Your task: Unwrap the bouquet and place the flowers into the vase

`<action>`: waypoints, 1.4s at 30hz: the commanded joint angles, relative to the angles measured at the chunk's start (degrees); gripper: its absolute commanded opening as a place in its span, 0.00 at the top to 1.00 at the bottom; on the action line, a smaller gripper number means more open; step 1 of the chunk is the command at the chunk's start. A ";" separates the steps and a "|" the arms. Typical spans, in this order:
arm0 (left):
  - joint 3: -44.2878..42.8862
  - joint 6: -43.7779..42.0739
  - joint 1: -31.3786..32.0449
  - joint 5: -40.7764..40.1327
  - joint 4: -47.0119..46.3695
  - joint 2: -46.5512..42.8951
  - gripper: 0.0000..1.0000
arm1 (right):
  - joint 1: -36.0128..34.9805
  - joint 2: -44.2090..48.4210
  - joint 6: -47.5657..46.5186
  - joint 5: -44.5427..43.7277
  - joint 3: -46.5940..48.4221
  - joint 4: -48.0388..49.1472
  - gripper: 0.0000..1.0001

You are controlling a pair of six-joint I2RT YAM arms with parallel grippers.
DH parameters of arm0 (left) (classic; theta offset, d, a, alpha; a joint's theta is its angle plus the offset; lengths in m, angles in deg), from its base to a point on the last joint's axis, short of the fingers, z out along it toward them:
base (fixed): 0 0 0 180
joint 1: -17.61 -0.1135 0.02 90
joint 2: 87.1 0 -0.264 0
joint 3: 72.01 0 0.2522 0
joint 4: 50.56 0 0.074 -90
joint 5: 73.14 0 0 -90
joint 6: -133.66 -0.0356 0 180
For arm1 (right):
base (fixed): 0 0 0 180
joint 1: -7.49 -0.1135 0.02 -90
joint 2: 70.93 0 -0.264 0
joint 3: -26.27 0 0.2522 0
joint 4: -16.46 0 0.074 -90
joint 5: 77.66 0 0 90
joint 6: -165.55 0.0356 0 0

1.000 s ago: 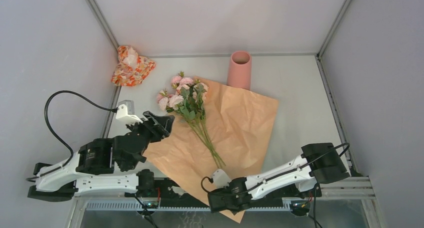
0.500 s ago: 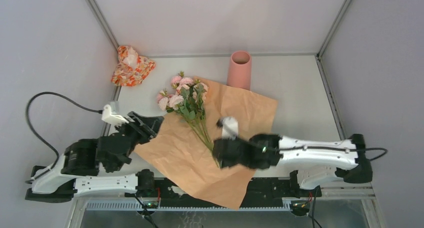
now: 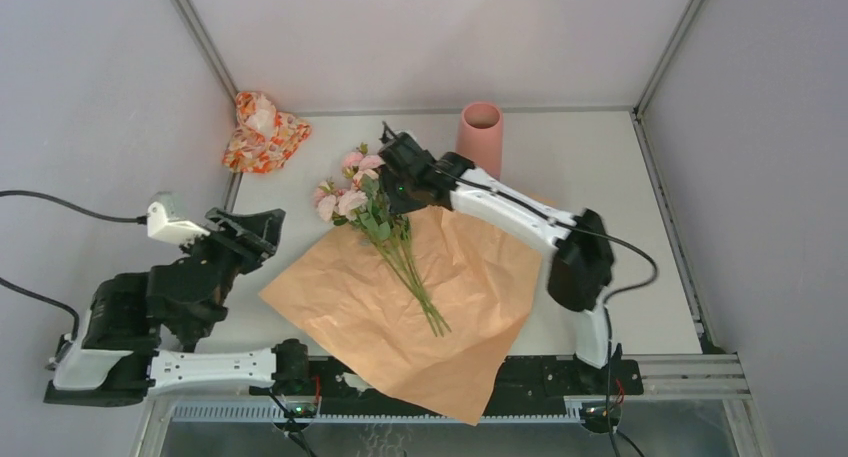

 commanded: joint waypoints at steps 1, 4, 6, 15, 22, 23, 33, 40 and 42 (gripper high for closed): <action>-4.54 -3.02 -0.20 -4.30 2.96 10.26 0.37 | 2.88 -12.97 -5.32 6.02 12.41 -1.96 0.55; -3.70 -3.99 -0.28 -4.80 1.17 11.52 0.32 | 5.68 -19.10 -5.24 8.03 19.35 -2.53 0.56; -2.10 -6.12 -0.75 -4.21 -2.12 10.24 0.31 | 7.16 -22.82 -5.38 8.72 23.05 -3.14 0.56; 2.63 -12.85 -2.82 -2.39 -10.35 2.51 0.30 | 10.26 -30.96 -5.69 11.15 30.16 -3.91 0.56; 3.08 -12.37 -3.10 -1.20 -9.25 4.11 0.29 | 10.39 -33.21 -5.12 12.93 27.71 -2.29 0.56; 3.15 -12.18 -3.17 -1.11 -9.11 4.39 0.29 | 10.25 -33.19 -4.95 13.26 26.84 -1.65 0.56; 4.40 -11.69 -3.69 -0.15 -9.11 3.81 0.29 | 9.76 -35.63 -4.23 14.08 26.82 -0.86 0.89; 5.46 -10.59 -3.94 0.58 -8.51 2.79 0.29 | 8.79 -27.62 -4.69 11.98 22.51 1.67 1.00; 5.33 -10.38 -3.95 0.51 -8.15 2.66 0.29 | 8.38 -22.65 -4.89 11.31 20.58 2.82 1.00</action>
